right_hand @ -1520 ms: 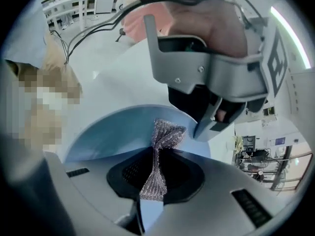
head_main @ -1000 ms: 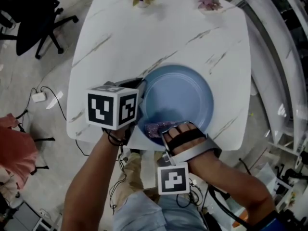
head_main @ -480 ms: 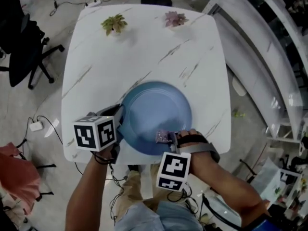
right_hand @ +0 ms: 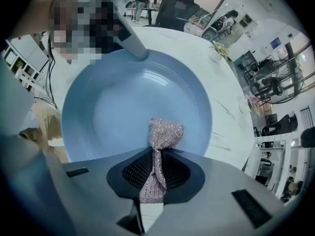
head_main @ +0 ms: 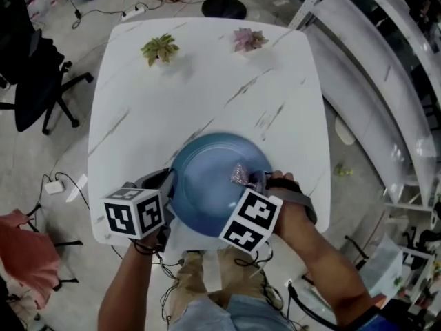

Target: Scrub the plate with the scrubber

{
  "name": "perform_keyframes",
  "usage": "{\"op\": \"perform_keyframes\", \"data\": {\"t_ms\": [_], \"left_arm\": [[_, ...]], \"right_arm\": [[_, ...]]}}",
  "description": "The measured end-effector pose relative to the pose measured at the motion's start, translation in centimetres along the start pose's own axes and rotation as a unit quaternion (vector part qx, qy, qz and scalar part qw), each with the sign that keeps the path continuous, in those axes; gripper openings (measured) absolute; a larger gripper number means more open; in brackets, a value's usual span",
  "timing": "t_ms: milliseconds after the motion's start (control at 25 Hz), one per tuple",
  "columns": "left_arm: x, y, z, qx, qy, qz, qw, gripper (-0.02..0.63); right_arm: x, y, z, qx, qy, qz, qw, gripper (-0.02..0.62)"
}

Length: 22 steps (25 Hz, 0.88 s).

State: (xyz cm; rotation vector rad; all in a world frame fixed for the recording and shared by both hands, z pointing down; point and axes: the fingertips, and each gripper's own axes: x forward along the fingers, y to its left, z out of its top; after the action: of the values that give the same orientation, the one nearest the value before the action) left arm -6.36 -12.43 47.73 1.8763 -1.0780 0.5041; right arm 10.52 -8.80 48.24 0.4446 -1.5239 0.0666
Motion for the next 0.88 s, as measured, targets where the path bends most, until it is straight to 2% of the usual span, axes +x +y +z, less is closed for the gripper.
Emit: {"op": "perform_keyframes", "data": {"t_ms": [280, 440, 640, 880], "left_arm": [[0.1, -0.2, -0.3, -0.008, 0.006, -0.002, 0.9999, 0.015], [0.2, -0.3, -0.5, -0.008, 0.013, -0.004, 0.9999, 0.015], [0.2, -0.4, -0.5, -0.018, 0.016, -0.006, 0.9997, 0.017], [0.3, -0.2, -0.4, -0.025, 0.015, -0.005, 0.9996, 0.015]], "right_arm": [[1.1, -4.1, 2.3, -0.017, -0.007, -0.021, 1.0, 0.069], [1.4, -5.1, 4.5, -0.041, -0.029, -0.032, 0.998, 0.071], [1.5, -5.2, 7.6, -0.102, -0.054, -0.052, 0.992, 0.071], [0.9, -3.0, 10.6, -0.181, -0.072, -0.06, 0.979, 0.071]]}}
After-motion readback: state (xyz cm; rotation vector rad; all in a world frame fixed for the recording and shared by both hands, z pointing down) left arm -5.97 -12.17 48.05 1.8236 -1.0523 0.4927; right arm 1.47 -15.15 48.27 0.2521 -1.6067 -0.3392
